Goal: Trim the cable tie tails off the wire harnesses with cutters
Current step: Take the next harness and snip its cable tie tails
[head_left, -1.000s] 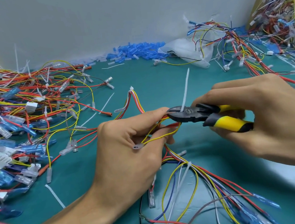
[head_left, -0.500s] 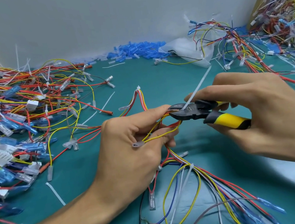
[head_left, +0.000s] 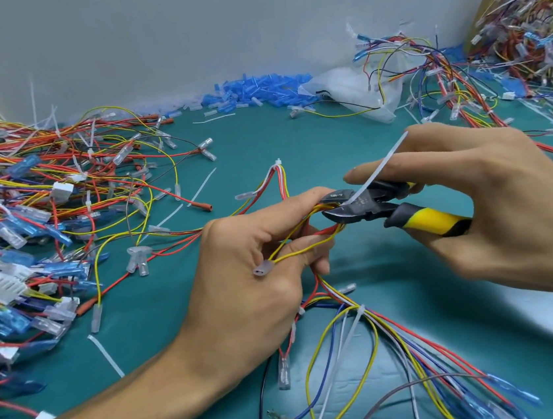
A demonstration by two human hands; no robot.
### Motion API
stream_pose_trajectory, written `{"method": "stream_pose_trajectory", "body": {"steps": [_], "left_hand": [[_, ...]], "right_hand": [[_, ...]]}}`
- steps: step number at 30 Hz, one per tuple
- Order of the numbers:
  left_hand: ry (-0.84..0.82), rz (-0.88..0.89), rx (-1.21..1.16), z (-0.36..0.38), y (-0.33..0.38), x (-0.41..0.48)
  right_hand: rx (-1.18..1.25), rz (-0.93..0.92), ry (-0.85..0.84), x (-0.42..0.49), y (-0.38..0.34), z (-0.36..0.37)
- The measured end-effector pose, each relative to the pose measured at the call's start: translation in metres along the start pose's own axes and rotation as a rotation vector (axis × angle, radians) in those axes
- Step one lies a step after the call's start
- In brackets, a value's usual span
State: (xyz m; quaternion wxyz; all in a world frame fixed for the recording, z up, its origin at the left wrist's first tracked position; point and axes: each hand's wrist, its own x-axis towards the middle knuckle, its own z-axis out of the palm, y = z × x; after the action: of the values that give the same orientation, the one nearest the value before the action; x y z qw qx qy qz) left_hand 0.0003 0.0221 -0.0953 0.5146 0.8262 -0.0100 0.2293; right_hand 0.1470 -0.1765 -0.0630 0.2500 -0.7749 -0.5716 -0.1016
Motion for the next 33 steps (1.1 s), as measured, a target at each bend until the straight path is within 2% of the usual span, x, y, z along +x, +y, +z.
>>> {"method": "stream_pose_trajectory", "body": {"steps": [11,25,30,33], "left_hand": [[-0.020,0.054,0.049,-0.001,-0.002,0.000],[-0.035,0.017,-0.013,0.000,-0.004,0.000],[0.086,-0.004,-0.118,0.004,0.000,0.001],[0.163,0.010,-0.103,0.004,0.004,0.000]], "right_hand": [[-0.017,0.019,-0.006,0.001,-0.004,0.002],[-0.035,0.029,-0.004,0.002,-0.002,-0.002],[-0.031,0.074,-0.033,-0.001,-0.007,-0.001],[-0.008,0.108,-0.046,0.000,-0.011,-0.001]]}}
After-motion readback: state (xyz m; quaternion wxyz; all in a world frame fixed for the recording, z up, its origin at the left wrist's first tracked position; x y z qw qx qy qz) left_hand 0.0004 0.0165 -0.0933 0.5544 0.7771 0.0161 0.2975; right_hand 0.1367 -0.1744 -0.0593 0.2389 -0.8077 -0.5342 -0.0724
